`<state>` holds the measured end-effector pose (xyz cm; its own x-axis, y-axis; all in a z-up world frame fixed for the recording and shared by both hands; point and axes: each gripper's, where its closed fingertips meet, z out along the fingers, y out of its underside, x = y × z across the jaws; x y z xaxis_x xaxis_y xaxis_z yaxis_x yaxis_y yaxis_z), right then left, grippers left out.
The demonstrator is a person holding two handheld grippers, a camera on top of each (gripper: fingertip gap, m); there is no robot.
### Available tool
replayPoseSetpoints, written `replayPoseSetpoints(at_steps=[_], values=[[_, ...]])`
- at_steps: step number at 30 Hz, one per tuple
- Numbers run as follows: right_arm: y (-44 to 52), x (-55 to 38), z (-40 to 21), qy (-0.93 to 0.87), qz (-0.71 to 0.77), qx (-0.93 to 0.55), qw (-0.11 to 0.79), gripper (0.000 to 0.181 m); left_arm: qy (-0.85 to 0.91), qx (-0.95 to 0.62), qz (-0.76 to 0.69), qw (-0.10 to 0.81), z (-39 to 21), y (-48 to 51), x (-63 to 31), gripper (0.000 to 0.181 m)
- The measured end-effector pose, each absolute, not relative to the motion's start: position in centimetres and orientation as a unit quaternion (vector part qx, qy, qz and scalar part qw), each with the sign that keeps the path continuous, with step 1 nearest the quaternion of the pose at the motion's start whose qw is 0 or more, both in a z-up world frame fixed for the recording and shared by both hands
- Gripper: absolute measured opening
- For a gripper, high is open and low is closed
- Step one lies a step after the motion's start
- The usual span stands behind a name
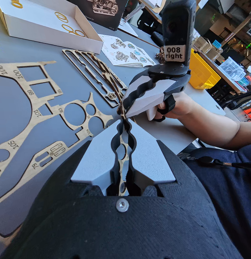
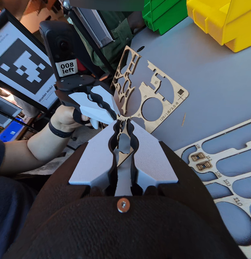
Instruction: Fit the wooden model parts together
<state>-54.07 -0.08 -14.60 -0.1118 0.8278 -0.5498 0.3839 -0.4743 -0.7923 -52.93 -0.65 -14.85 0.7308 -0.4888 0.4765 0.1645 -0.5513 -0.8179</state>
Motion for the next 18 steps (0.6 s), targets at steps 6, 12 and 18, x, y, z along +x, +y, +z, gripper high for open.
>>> replayPoseSetpoints(at_steps=[6,12,18], values=[[-0.3,-54.1,-14.8,-0.461,0.588,-0.641,0.175,0.007,0.093,-0.796,-0.376,0.465,-15.1,-0.8,-53.0,0.001],[-0.1,-54.3,-15.4,-0.458,0.574,-0.656,0.173,0.006,0.069,-0.795,-0.383,0.465,-15.7,-0.6,-53.3,0.001],[0.1,-54.4,-15.9,-0.452,0.565,-0.67,0.165,0.007,0.06,-0.796,-0.382,0.465,-16.0,-0.5,-53.3,0.001]])
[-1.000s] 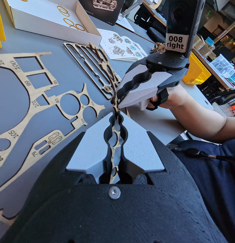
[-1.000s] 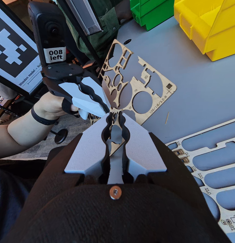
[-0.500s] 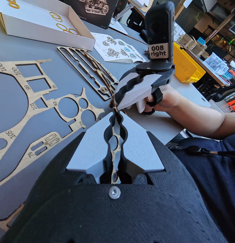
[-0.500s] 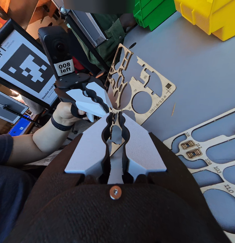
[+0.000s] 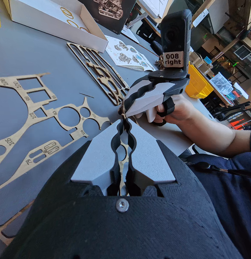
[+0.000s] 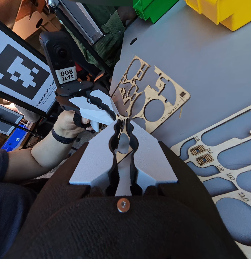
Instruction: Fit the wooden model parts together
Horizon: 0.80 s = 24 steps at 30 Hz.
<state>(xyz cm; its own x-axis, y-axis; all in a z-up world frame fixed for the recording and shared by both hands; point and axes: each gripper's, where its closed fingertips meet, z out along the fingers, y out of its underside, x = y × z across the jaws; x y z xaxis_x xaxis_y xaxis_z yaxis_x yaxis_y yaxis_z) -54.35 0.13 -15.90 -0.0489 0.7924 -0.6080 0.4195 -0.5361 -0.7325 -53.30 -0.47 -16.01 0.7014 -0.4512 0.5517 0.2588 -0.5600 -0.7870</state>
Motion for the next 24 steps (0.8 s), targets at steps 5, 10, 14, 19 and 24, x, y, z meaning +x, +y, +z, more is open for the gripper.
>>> replayPoseSetpoints(at_steps=[5,10,14,19,24], values=[[0.3,-54.5,-16.5,-0.46,0.539,-0.683,0.179,0.007,0.046,-0.802,-0.377,0.46,-16.6,-0.4,-53.4,0.001],[0.5,-54.5,-17.0,-0.457,0.528,-0.695,0.173,0.007,0.04,-0.813,-0.368,0.449,-17.1,-0.2,-53.5,0.001],[0.4,-54.6,-17.3,-0.458,0.522,-0.699,0.169,0.007,0.036,-0.817,-0.363,0.446,-17.3,-0.1,-53.5,0.001],[0.5,-54.6,-17.7,-0.462,0.509,-0.707,0.165,0.007,0.04,-0.828,-0.344,0.44,-17.8,-0.1,-53.6,0.001],[0.4,-54.5,-17.1,-0.445,0.544,-0.697,0.143,0.008,0.032,-0.814,-0.376,0.441,-17.2,-0.1,-53.6,0.001]])
